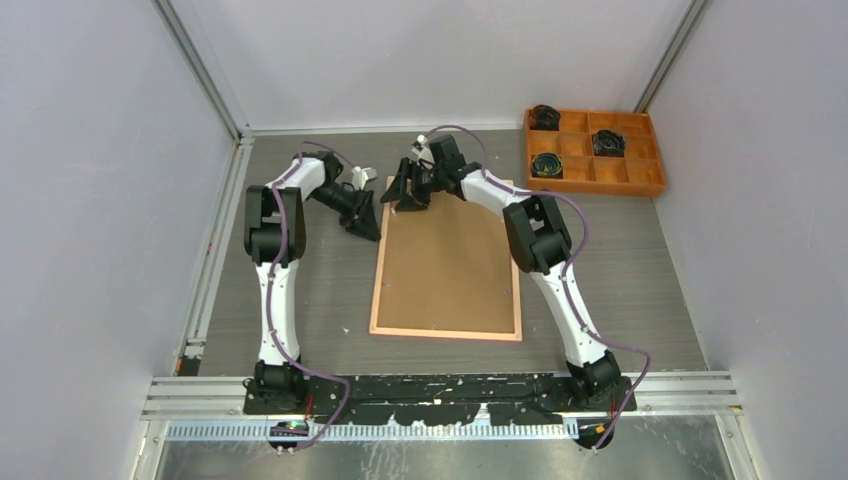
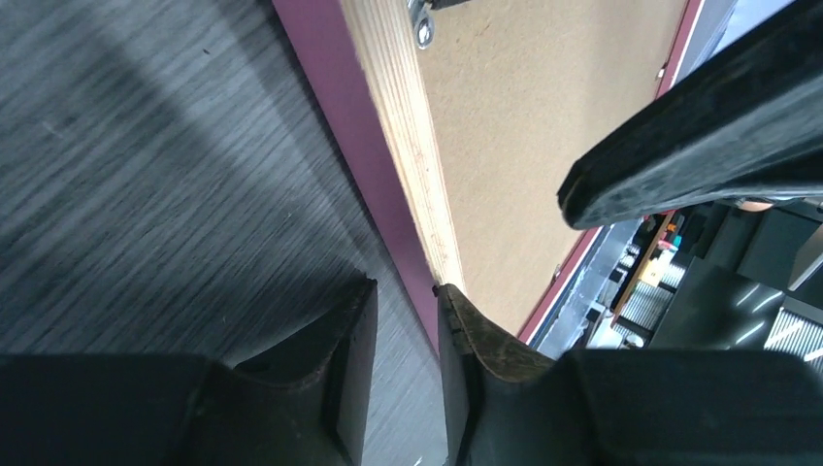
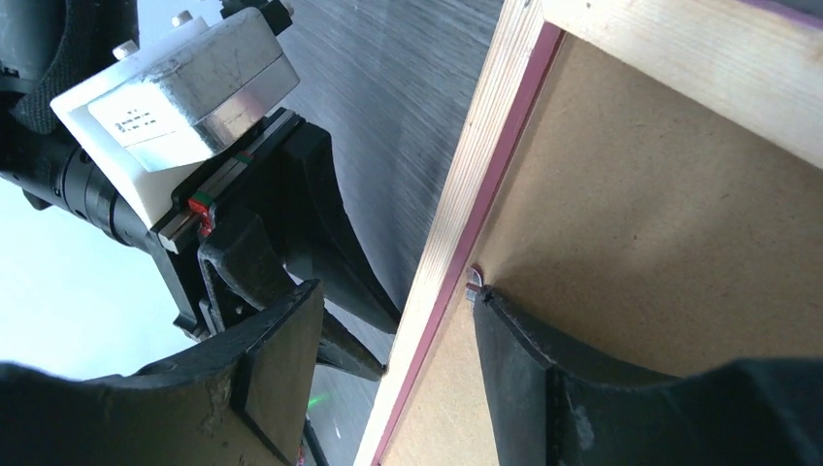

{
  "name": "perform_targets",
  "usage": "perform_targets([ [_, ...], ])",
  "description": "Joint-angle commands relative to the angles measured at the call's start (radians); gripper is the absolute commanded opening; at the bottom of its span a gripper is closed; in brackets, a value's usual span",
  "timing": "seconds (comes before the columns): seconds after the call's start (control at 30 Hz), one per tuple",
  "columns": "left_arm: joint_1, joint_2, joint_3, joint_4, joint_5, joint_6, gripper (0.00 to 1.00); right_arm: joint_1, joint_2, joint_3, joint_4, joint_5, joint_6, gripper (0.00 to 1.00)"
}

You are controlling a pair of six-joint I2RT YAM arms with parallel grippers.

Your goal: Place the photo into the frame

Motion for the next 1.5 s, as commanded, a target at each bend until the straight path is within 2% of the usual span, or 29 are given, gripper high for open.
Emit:
perform_targets([
  [0.0,-0.011,-0.027,0.016,0.012,-0.009,0.011,0.33,0.041,-0.012,-0.09,-0.043,-0.023,-0.023,0.63],
  [0.13,-0.009,-0.021,0.015,0.003,-0.001,0.017,0.33,0.065,-0.091,-0.253,0.082,0.0,0.029,0.63],
  [0.27,-0.009,-0.006,0.012,0.002,-0.017,0.018,0.27,0.074,-0.153,-0.377,0.217,0.007,0.099,0.63],
  [0.43,-0.009,0.007,0.021,0.014,-0.012,-0.012,0.26,0.049,-0.176,-0.391,0.243,0.035,0.081,0.63],
  [0.53,-0.009,0.008,0.023,0.026,-0.008,-0.027,0.26,-0.011,-0.184,-0.385,0.308,0.042,0.116,0.62],
  [0.83,-0.01,0.024,0.002,0.041,-0.021,-0.035,0.13,-0.043,-0.087,-0.192,0.132,0.044,0.028,0.57],
  [1.47,-0.01,0.006,-0.026,0.06,-0.027,-0.029,0.09,0.017,0.023,-0.053,0.019,0.02,-0.026,0.54],
])
